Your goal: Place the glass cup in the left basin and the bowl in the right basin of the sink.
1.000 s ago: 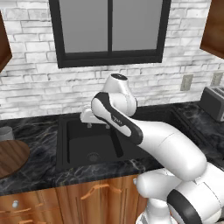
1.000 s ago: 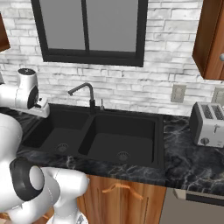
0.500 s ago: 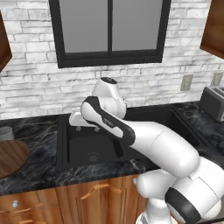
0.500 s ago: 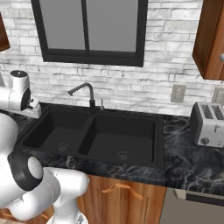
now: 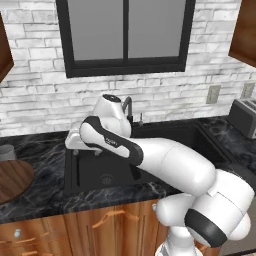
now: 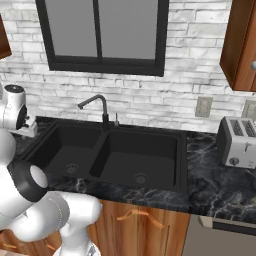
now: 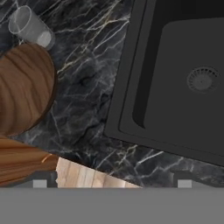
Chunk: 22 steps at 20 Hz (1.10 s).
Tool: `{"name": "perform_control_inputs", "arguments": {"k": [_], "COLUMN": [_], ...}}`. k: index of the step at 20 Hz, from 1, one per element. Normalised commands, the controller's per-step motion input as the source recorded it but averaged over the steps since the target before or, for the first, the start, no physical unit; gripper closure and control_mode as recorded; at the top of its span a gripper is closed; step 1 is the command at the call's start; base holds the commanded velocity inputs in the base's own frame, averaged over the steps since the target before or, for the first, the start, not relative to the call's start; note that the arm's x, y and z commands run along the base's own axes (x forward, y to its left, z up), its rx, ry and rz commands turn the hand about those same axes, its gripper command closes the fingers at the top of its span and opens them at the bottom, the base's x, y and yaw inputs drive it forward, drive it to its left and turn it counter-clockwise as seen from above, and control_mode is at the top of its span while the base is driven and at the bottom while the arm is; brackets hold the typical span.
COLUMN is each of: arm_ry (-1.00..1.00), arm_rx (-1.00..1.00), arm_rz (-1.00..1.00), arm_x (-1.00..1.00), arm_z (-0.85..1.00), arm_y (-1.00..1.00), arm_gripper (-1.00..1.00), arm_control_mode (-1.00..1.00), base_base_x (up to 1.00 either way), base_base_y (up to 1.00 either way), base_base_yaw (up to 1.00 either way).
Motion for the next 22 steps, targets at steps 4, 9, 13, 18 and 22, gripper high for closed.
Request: {"name": "perform_control_inputs", "arguments": {"k": [4, 9, 13, 18, 22], "arm_ry": [0.0, 0.0, 0.0, 0.0, 0.0], "arm_rx": [0.05, 0.02, 0.0, 0.0, 0.01], "arm_rz": [0.03, 0.03, 0.03, 0.03, 0.03], "arm_x": [0.0, 0.0, 0.0, 0.0, 0.01], "arm_z": [-0.18, -0.1, -0.05, -0.06, -0.16], "arm_y": [0.41, 0.44, 0.43, 0.38, 0.38], "arm_gripper": [-1.0, -1.0, -1.0, -1.0, -1.0], "arm_control_mode": [-1.0, -1.0, -1.0, -1.0, -1.0], "base_base_x": [0.0, 0.0, 0.0, 0.0, 0.0], "base_base_y": [0.0, 0.0, 0.0, 0.0, 0.0], "base_base_yaw": [0.0, 0.0, 0.0, 0.0, 0.0]}}
